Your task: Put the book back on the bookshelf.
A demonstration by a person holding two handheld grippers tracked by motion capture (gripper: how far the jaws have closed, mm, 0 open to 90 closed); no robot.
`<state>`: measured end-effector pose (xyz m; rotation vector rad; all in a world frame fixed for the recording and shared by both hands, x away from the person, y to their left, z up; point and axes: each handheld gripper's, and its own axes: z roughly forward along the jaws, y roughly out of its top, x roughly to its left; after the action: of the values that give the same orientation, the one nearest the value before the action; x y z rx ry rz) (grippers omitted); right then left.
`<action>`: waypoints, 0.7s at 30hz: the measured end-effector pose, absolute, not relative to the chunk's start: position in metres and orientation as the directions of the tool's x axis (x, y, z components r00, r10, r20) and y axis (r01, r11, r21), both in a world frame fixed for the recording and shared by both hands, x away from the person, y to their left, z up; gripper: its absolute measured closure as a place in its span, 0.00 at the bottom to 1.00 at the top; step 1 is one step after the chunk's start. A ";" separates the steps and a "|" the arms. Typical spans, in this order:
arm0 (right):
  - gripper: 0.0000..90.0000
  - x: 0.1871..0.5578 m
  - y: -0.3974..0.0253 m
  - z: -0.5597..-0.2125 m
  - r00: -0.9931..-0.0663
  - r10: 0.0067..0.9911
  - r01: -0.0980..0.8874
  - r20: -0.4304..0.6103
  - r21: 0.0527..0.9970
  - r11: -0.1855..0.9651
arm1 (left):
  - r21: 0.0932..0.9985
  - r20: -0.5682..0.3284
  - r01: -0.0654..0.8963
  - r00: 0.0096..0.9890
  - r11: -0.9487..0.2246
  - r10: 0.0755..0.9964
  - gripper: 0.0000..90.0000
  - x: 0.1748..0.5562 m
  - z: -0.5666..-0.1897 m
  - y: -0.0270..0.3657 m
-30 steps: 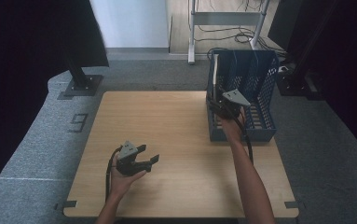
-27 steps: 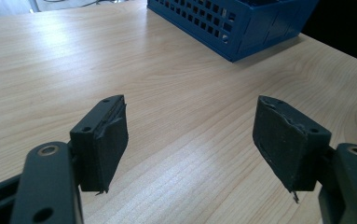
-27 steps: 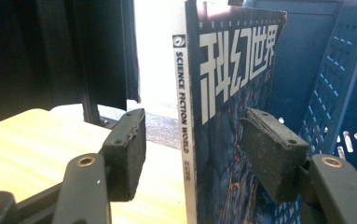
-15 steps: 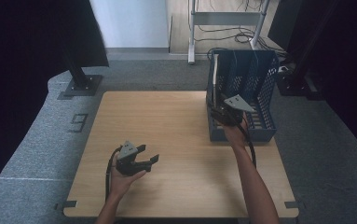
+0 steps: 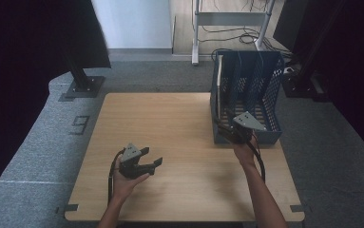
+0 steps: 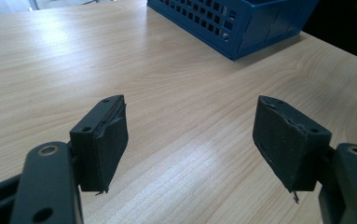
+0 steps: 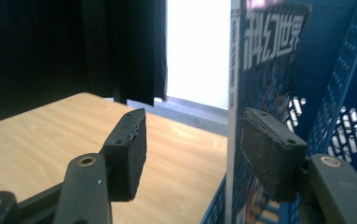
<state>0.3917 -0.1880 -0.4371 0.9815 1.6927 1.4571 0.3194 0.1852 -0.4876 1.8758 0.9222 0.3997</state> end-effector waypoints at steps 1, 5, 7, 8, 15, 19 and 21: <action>0.45 0.389 -0.189 -0.439 -0.479 0.878 0.108 -0.023 0.990 0.085 | 0.873 -0.115 0.425 0.658 -0.241 0.744 0.30 0.320 -0.488 0.185; 0.45 0.376 -0.192 -0.446 -0.493 0.870 0.112 -0.014 0.991 0.079 | 0.871 -0.117 0.428 0.658 -0.242 0.744 0.30 0.320 -0.488 0.185; 0.45 0.369 -0.192 -0.451 -0.503 0.864 0.117 -0.016 0.989 0.086 | 0.871 -0.116 0.426 0.659 -0.242 0.744 0.30 0.320 -0.488 0.185; 0.45 0.365 -0.192 -0.453 -0.505 0.863 0.114 -0.023 0.989 0.093 | 0.872 -0.114 0.426 0.658 -0.243 0.744 0.30 0.320 -0.488 0.185; 0.44 0.337 -0.196 -0.476 -0.545 0.838 0.146 -0.025 0.982 0.124 | 0.871 -0.118 0.430 0.656 -0.239 0.746 0.30 0.320 -0.489 0.186; 0.44 0.326 -0.198 -0.488 -0.551 0.834 0.164 -0.032 0.975 0.146 | 0.866 -0.136 0.440 0.663 -0.236 0.736 0.30 0.321 -0.491 0.184; 0.44 0.323 -0.200 -0.492 -0.556 0.831 0.178 -0.028 0.972 0.152 | 0.866 -0.129 0.437 0.665 -0.243 0.735 0.29 0.320 -0.490 0.183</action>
<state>0.3232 -0.1996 -0.4915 0.9605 1.8478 1.4349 0.3203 0.1826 -0.4899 1.8828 0.9228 0.3749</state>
